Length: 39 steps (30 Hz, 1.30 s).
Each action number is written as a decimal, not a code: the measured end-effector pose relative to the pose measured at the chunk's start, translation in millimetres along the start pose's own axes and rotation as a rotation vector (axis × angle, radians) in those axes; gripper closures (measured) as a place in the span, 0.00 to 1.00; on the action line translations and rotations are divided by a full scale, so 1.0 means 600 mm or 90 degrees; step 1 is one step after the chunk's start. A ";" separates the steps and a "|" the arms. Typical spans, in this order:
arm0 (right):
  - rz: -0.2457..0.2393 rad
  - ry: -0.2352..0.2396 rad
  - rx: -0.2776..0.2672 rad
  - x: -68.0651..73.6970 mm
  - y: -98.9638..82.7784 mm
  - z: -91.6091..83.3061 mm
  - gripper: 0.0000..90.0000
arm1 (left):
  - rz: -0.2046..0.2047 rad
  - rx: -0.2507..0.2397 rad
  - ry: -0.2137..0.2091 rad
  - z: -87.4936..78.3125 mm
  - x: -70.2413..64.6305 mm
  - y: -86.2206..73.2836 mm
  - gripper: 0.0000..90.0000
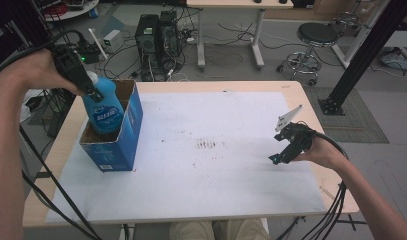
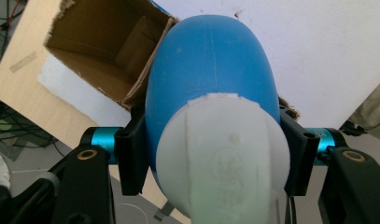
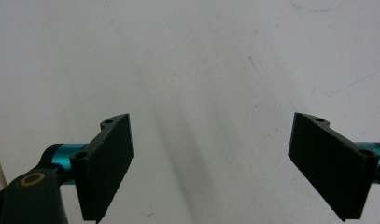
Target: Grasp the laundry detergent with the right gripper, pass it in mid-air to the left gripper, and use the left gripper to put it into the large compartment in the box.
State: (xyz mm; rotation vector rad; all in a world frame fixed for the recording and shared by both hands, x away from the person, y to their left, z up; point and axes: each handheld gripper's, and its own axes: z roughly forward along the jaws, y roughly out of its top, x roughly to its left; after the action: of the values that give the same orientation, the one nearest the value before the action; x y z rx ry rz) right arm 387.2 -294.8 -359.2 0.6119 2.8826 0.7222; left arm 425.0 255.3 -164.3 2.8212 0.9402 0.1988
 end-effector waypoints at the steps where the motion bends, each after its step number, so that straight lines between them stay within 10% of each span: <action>1: 0.000 0.000 0.002 0.001 0.000 0.001 0.15 | 0.000 0.001 -0.002 0.007 0.001 -0.001 0.43; 19: -0.006 0.005 0.019 0.008 0.000 0.022 0.15 | 0.011 0.033 -0.031 0.130 0.003 -0.026 0.43; 39: -0.005 0.004 0.025 0.011 -0.006 0.029 0.15 | 0.034 0.043 -0.018 0.181 0.003 -0.037 0.43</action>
State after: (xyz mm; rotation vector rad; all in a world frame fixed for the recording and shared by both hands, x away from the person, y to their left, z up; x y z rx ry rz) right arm 383.2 -287.6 -376.2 0.6025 2.9100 0.6689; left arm 432.5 262.1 -274.5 2.9053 0.8816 0.1351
